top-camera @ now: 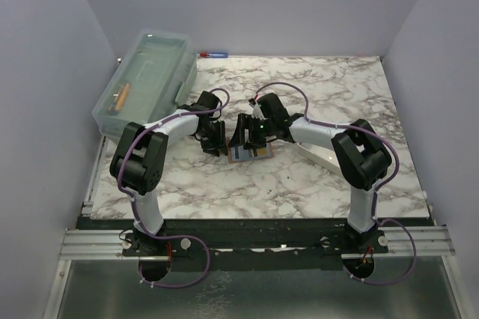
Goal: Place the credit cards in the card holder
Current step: Insert the credit card into the card holder.
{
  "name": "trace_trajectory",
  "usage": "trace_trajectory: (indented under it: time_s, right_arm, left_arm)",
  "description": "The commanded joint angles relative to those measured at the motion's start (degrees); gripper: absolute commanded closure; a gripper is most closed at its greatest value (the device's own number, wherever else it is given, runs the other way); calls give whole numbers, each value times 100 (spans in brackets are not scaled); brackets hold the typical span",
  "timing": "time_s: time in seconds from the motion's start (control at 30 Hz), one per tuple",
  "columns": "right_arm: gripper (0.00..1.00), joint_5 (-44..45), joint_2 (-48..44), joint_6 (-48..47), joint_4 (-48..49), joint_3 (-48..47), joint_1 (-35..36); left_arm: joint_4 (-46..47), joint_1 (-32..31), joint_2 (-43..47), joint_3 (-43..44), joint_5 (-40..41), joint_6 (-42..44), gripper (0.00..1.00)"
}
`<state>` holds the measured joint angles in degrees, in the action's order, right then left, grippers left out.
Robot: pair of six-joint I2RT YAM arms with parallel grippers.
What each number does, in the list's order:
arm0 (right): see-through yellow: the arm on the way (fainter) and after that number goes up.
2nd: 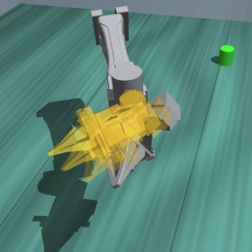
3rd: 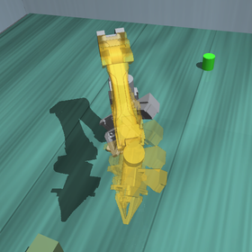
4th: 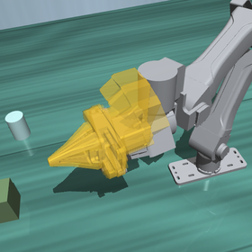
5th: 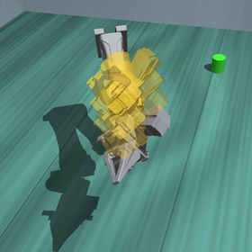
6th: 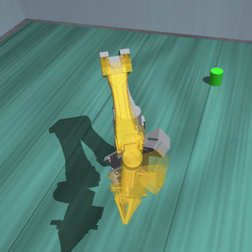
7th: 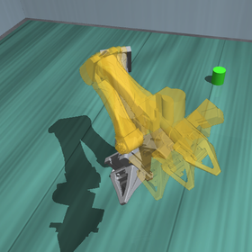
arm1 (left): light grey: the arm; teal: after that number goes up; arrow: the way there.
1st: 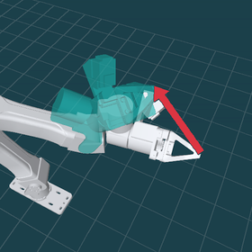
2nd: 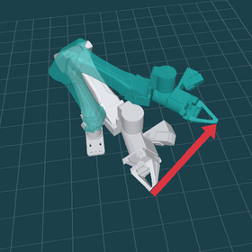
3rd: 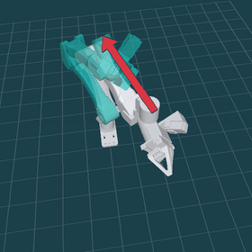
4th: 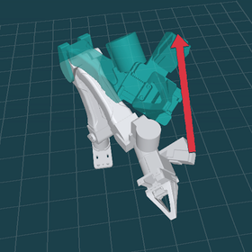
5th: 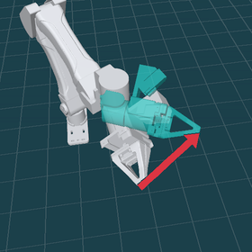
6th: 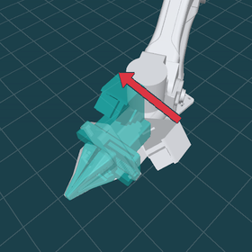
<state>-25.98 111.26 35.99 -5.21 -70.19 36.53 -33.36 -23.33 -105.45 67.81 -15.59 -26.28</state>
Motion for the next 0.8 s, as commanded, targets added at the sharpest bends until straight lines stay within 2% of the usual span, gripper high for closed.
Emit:
trace_trajectory:
  time_s: [0.0, 0.17, 0.27, 0.6, 0.77]
  right_arm:
    - [24, -391, 60, 123, 414, 134, 3]
    - [22, 751, -176, -180, -566, -33, 9]
    - [20, 1031, -200, -252, -743, 8, 6]
    - [20, 913, 180, -384, -514, -227, 12]
    - [20, 467, 310, -627, -155, -351, 12]
  left_arm:
    - [-35, -23, -89, 61, -43, 44, 62]
    - [-37, -23, -80, 61, -47, 53, 62]
    - [-30, -25, -81, 74, -57, 48, 62]
    - [-33, -24, -81, 65, -44, 48, 62]
    - [-33, -23, -98, 73, -31, 60, 62]
